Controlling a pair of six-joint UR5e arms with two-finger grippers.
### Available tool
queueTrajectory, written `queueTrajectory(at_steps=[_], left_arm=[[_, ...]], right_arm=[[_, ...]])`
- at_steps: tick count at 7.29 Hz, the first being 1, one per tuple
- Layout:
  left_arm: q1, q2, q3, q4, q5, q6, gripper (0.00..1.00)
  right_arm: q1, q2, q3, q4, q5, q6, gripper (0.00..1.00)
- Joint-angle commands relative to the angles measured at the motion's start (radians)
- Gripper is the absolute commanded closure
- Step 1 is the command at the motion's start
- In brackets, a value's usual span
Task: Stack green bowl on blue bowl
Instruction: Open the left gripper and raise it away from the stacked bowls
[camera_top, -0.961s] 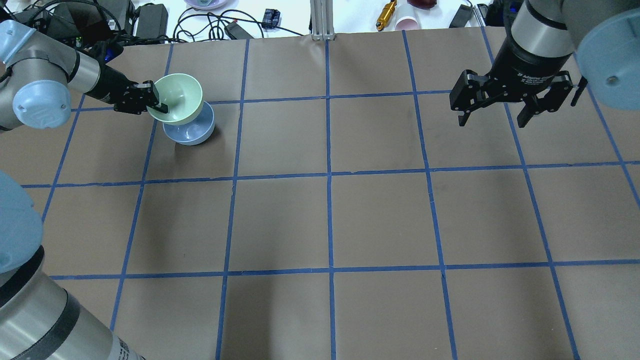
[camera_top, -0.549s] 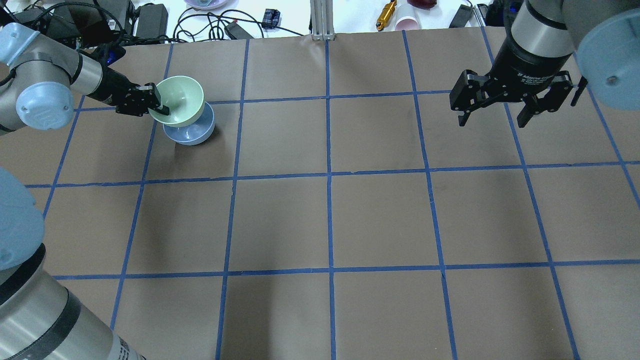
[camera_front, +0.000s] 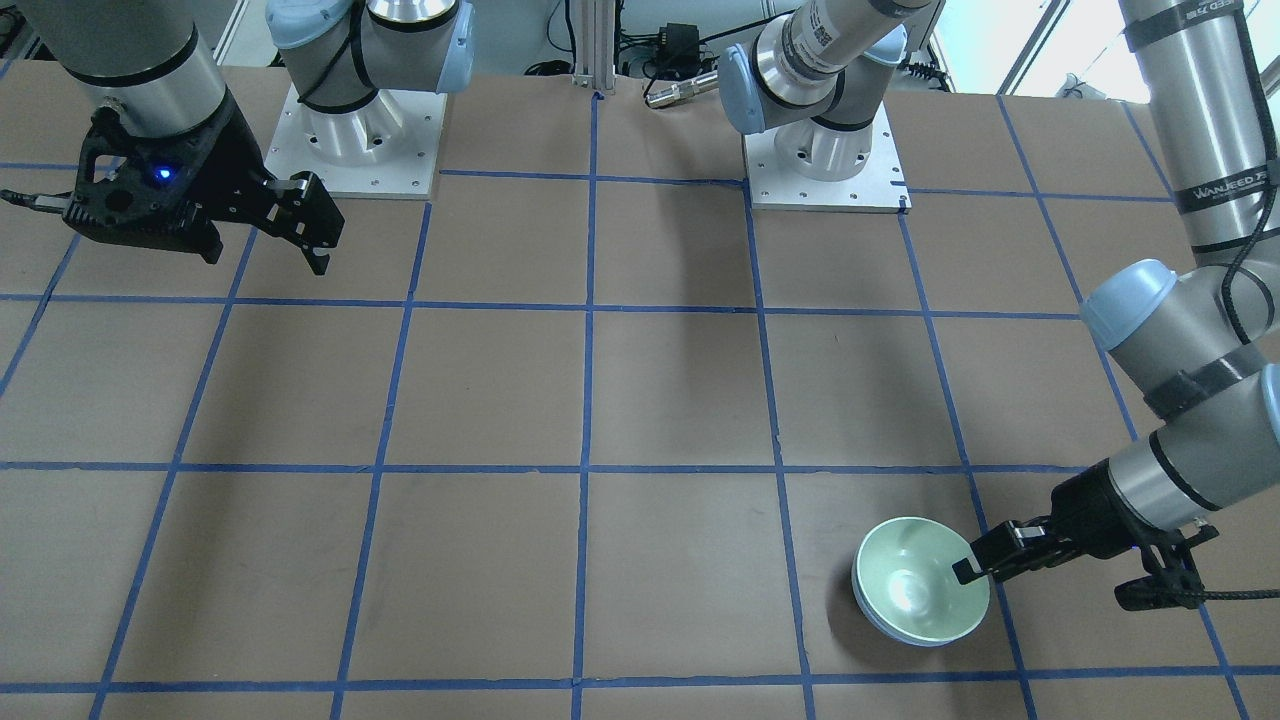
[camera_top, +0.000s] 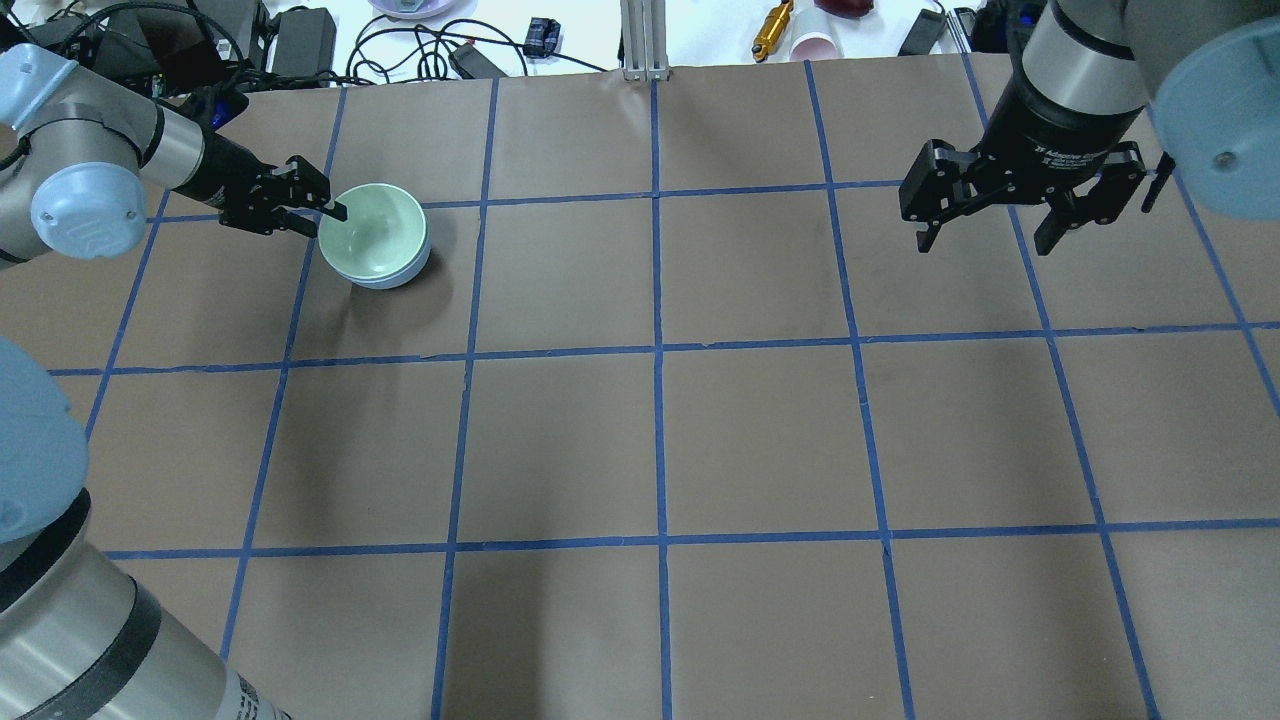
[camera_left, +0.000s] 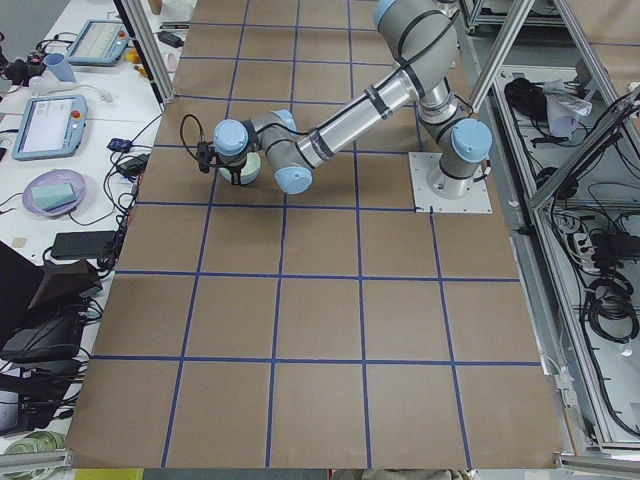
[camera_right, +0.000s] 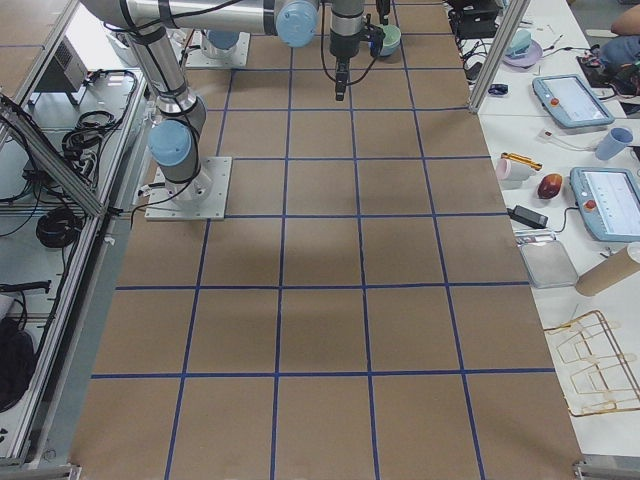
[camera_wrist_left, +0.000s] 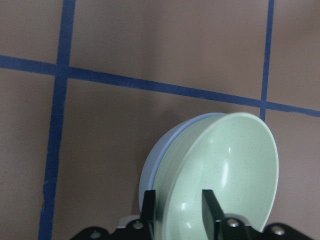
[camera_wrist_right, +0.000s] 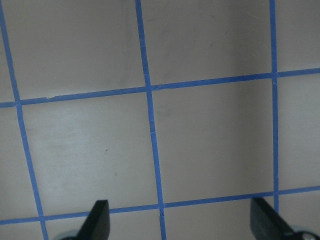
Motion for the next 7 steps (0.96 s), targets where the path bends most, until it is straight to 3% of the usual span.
queueTrajectory(at_steps=[1,3,6,7], left_arm=[[-0.002,0.051,0.018,-0.026,0.018,-0.006,0.00],[-0.052,0.131,0.021,-0.095,0.181,-0.007,0.00],[-0.225,0.316,0.021,-0.255,0.454,-0.059,0.00],[-0.282,0.364,0.022,-0.305,0.464,-0.125,0.00]], right_arm=[[0.000,0.000,0.000,0.000,0.000,0.000,0.00],[0.000,0.000,0.000,0.000,0.000,0.000,0.00],[0.000,0.000,0.000,0.000,0.000,0.000,0.00],[0.000,0.000,0.002,0.000,0.000,0.000,0.00]])
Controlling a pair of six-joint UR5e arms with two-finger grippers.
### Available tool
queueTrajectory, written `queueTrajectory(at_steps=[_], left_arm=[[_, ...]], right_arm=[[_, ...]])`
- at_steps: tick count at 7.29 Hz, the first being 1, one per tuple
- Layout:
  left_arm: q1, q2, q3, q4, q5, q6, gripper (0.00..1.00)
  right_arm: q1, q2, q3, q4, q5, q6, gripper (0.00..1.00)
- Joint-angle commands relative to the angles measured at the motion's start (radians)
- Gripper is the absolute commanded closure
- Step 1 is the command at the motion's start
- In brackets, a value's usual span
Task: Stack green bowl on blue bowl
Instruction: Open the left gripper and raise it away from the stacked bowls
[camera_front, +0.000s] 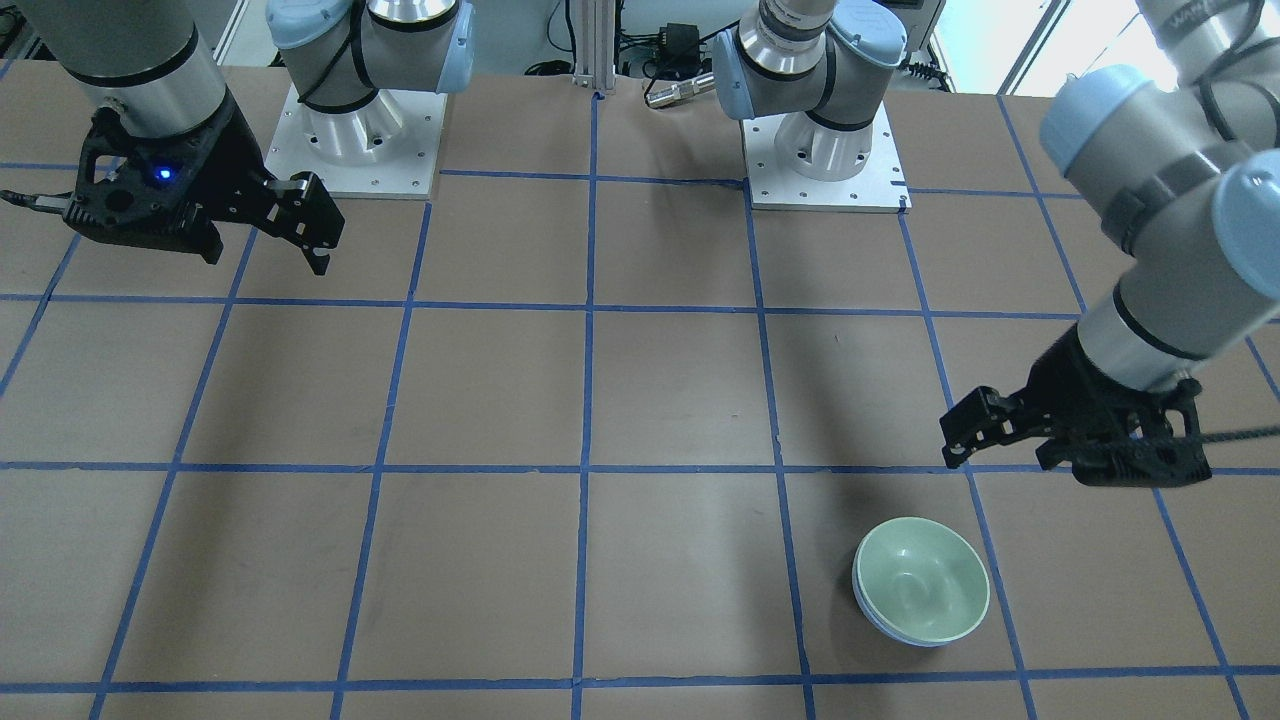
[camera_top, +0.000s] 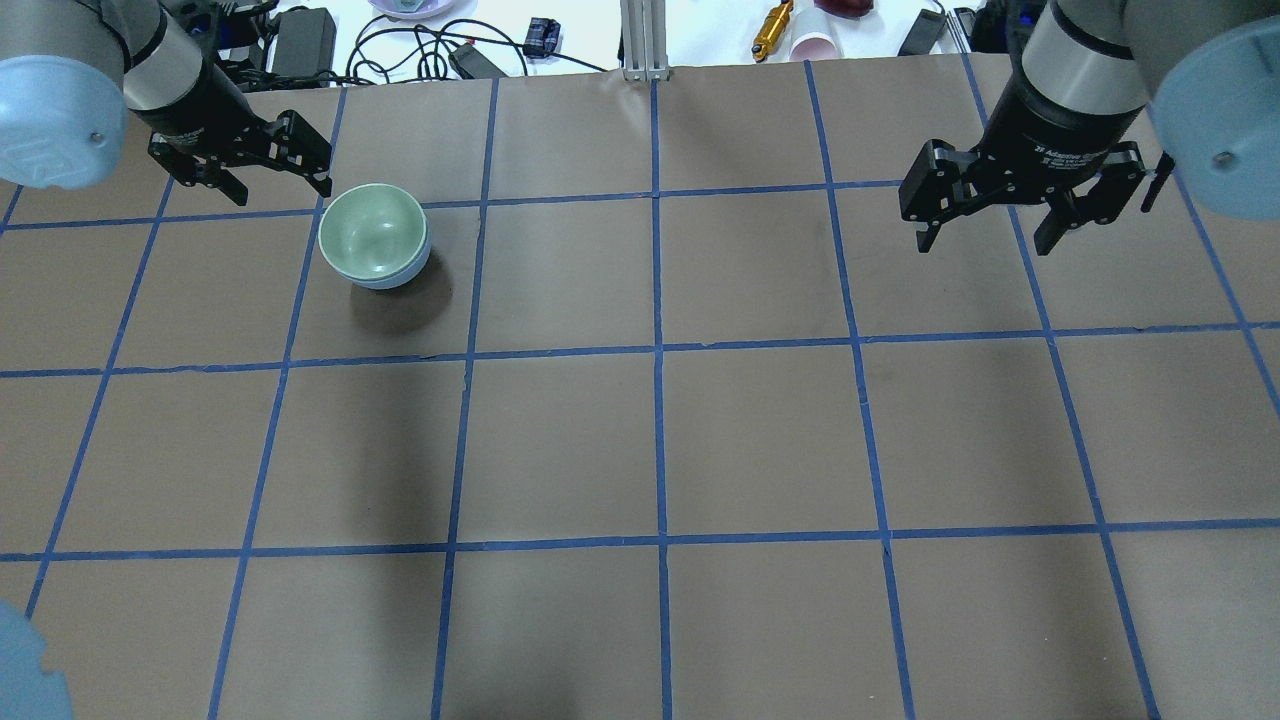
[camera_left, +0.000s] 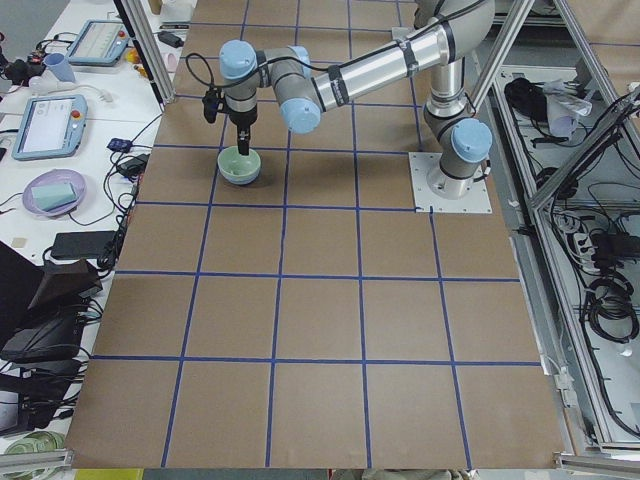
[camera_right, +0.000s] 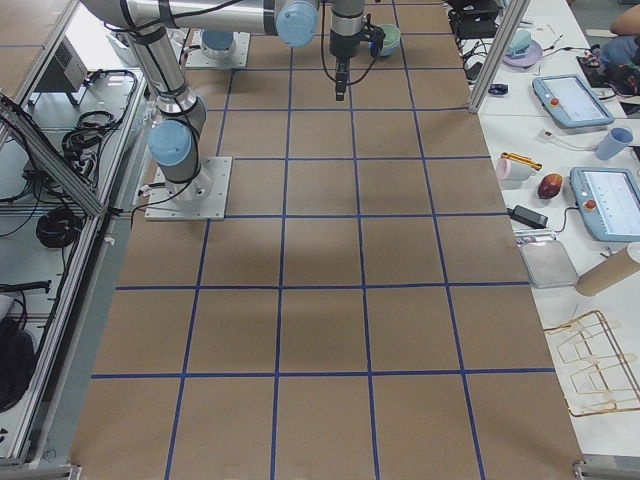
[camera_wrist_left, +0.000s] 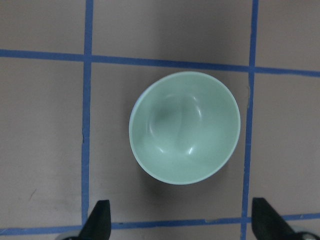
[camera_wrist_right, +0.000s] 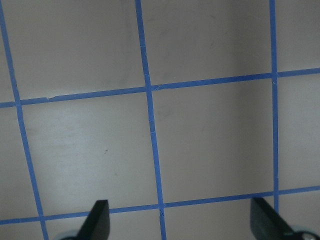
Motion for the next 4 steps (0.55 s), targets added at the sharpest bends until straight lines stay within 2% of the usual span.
queueTrajectory(at_steps=[1,4], left_arm=[[-0.115,0.109,-0.001,-0.126,0.051,-0.137,0.00],[-0.195,0.194,-0.001,-0.189,0.051,-0.167,0.00]], right_arm=[[0.000,0.000,0.000,0.000,0.000,0.000,0.00],[0.000,0.000,0.000,0.000,0.000,0.000,0.00]])
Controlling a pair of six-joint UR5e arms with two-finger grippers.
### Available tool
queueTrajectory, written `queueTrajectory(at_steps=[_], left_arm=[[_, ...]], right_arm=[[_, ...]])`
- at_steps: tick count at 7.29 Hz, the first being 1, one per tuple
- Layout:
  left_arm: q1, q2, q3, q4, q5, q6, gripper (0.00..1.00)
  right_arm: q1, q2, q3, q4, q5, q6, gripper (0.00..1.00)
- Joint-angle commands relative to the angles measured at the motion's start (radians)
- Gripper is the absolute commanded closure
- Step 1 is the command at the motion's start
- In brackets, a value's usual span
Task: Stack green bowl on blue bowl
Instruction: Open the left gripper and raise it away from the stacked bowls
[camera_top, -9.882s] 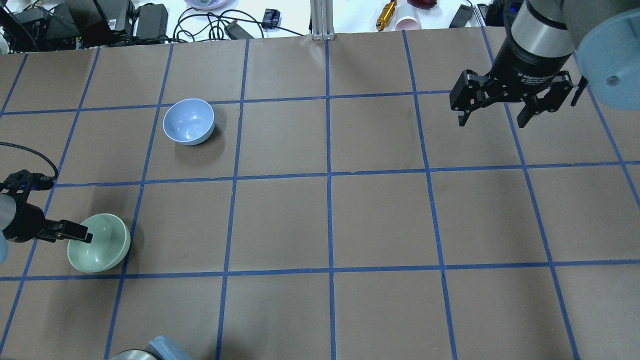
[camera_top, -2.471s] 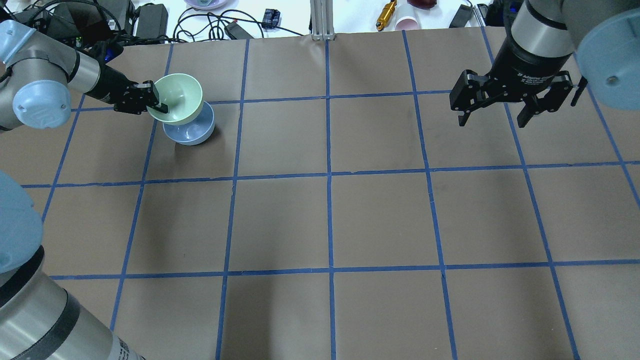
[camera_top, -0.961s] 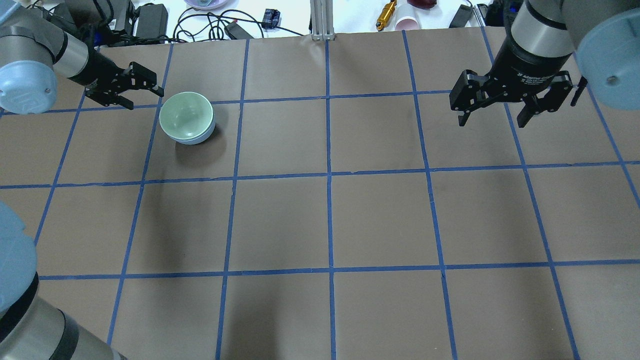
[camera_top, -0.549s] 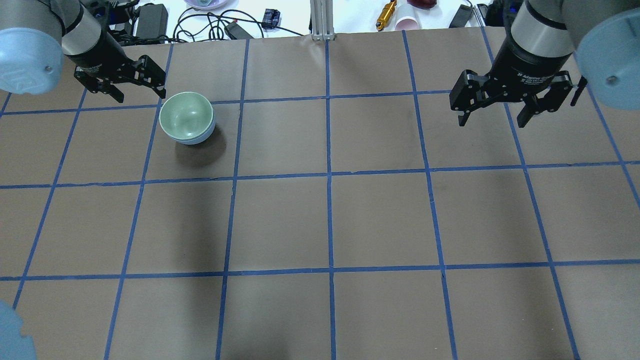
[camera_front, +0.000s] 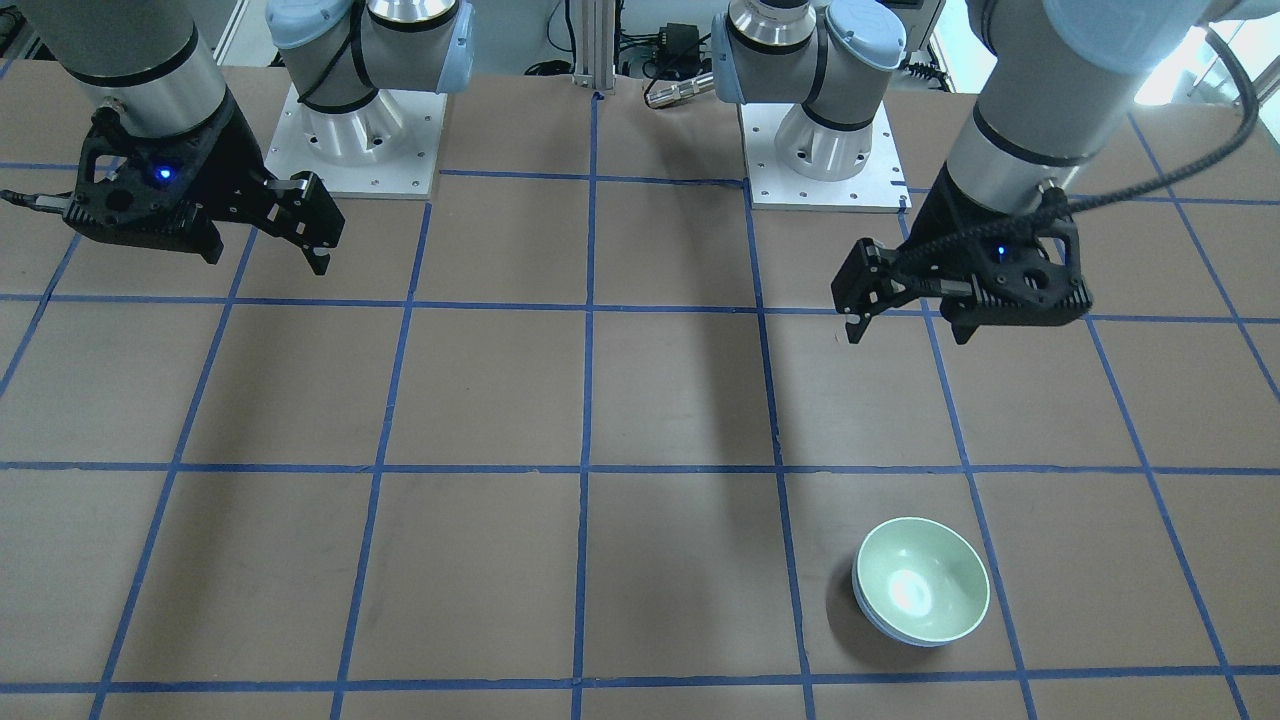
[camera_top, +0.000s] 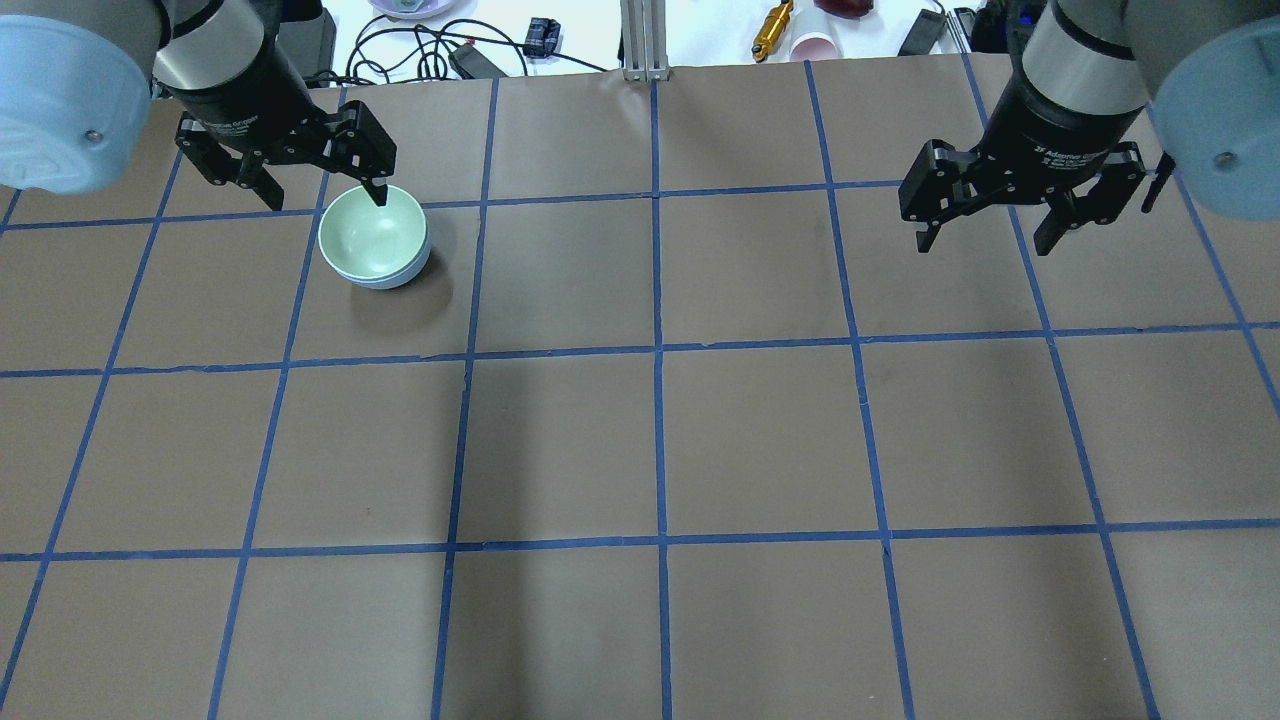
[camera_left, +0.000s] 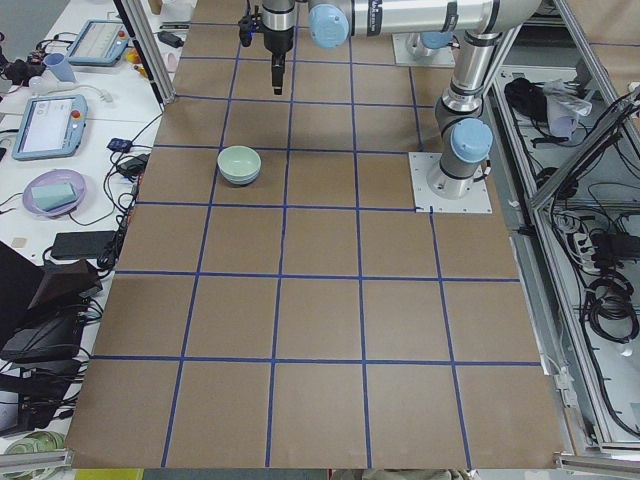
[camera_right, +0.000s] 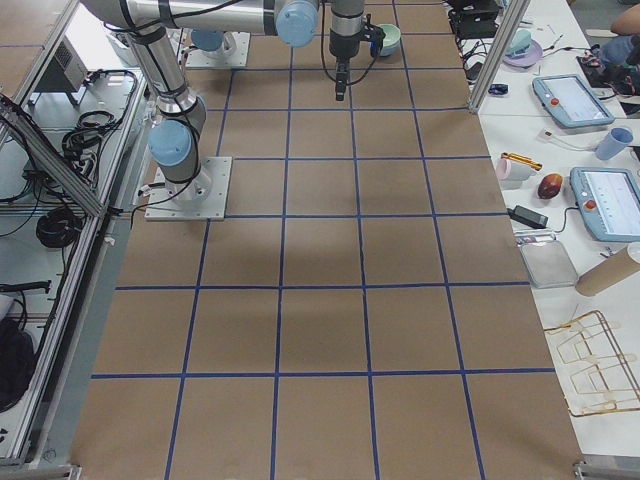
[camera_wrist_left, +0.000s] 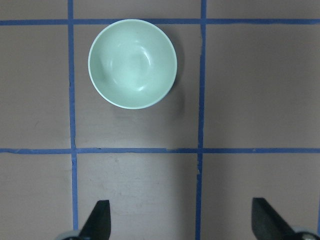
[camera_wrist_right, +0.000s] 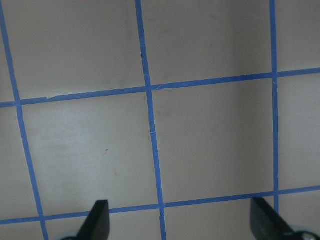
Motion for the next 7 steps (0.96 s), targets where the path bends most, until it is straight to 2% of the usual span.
queueTrajectory(at_steps=[1,7], left_arm=[[-0.025,0.063,-0.005,-0.070,-0.001,-0.006,0.00],[-0.023,0.096,-0.007,-0.092,-0.001,-0.003,0.00]], right_arm=[[0.000,0.000,0.000,0.000,-0.001,0.000,0.00],[0.000,0.000,0.000,0.000,-0.001,0.000,0.00]])
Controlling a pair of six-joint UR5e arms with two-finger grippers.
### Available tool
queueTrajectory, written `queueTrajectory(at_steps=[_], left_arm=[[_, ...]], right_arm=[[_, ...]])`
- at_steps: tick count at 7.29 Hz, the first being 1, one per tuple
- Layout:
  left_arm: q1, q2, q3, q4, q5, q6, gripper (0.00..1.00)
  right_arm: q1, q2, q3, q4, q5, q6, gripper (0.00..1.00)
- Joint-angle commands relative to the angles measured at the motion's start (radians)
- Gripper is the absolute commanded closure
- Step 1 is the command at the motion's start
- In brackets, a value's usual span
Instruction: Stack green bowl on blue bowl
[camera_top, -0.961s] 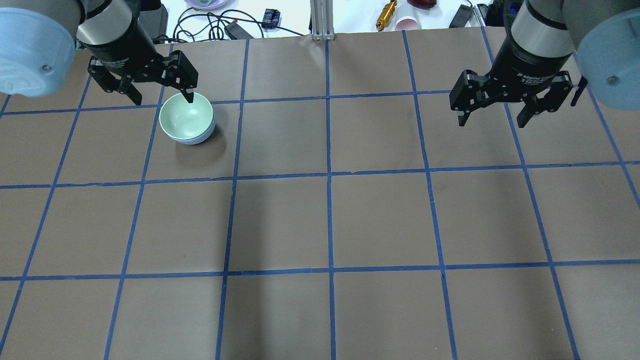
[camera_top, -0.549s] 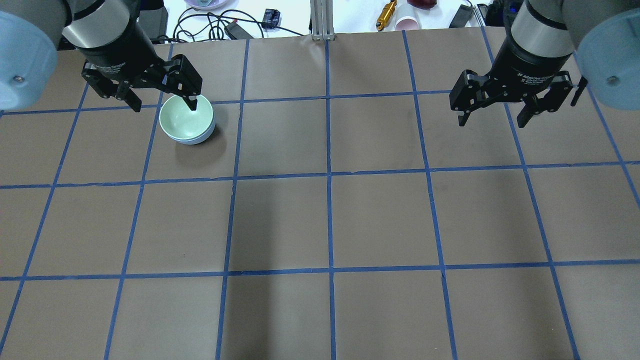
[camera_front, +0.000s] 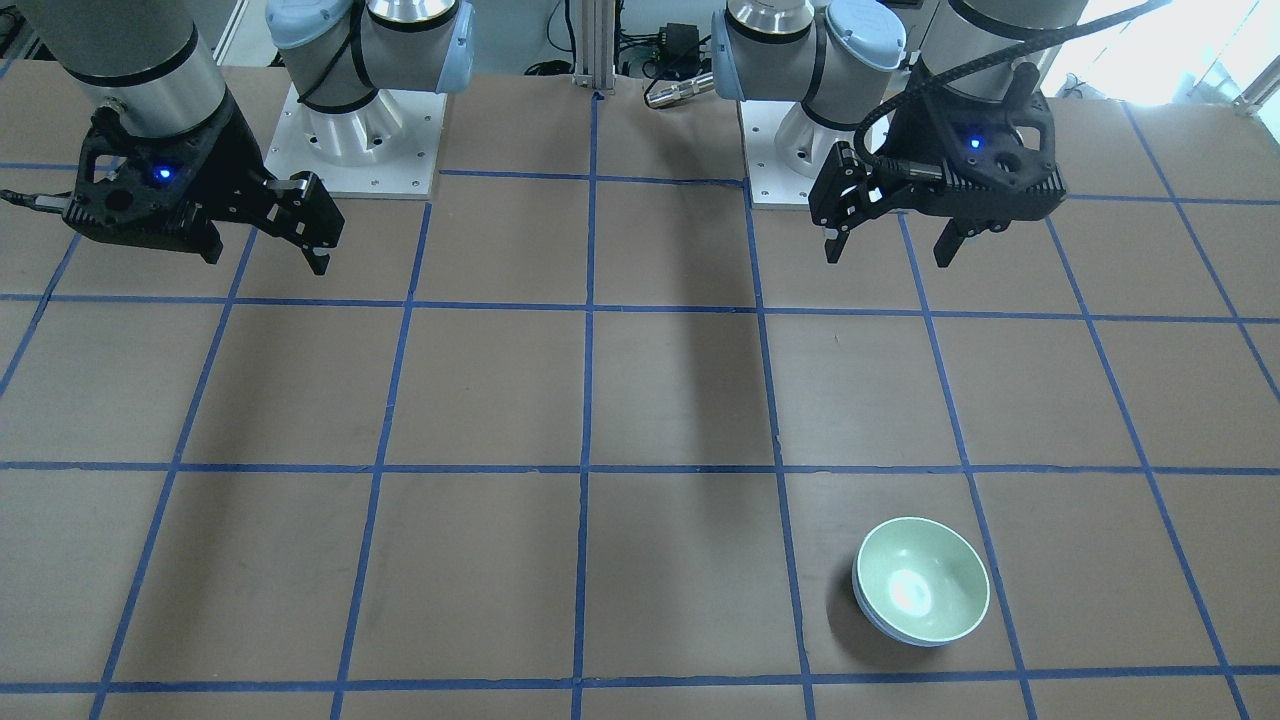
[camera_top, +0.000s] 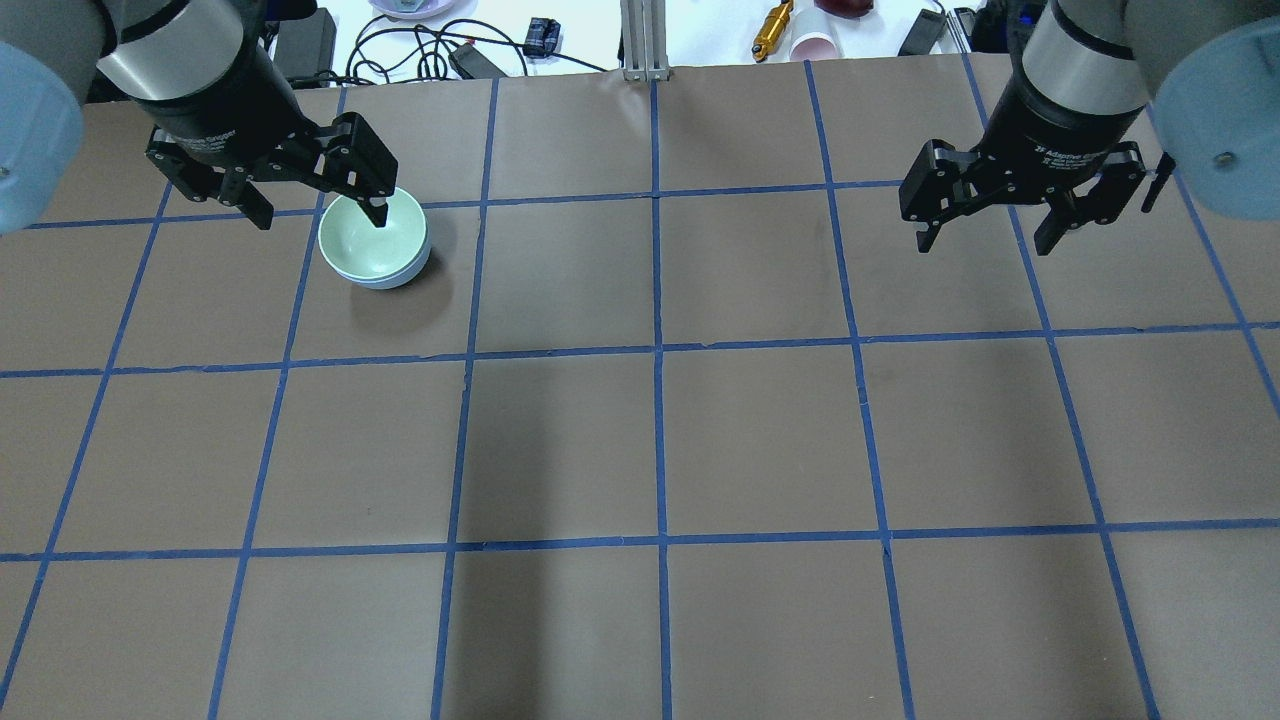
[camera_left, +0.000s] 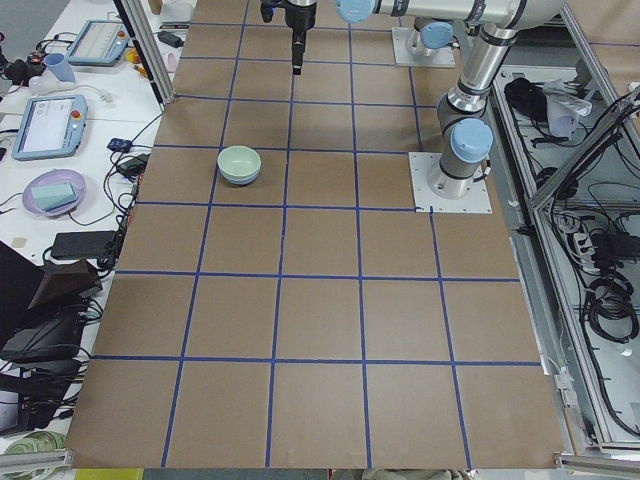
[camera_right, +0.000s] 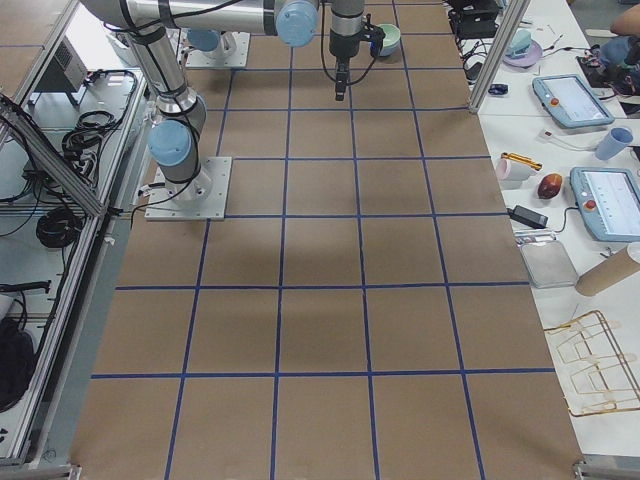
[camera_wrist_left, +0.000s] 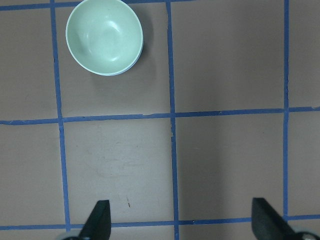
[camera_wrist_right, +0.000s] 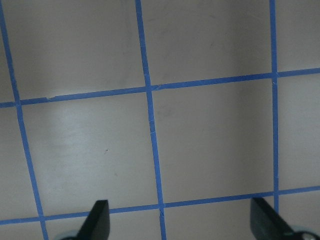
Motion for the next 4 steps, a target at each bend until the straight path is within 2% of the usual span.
queueTrajectory(at_steps=[1,4], left_arm=[[0.001,0.003,0.009,-0.018,0.000,0.000,0.00],[0.001,0.007,0.006,-0.024,0.002,0.000,0.00]], right_arm=[[0.000,0.000,0.000,0.000,0.000,0.000,0.00],[0.000,0.000,0.000,0.000,0.000,0.000,0.00]])
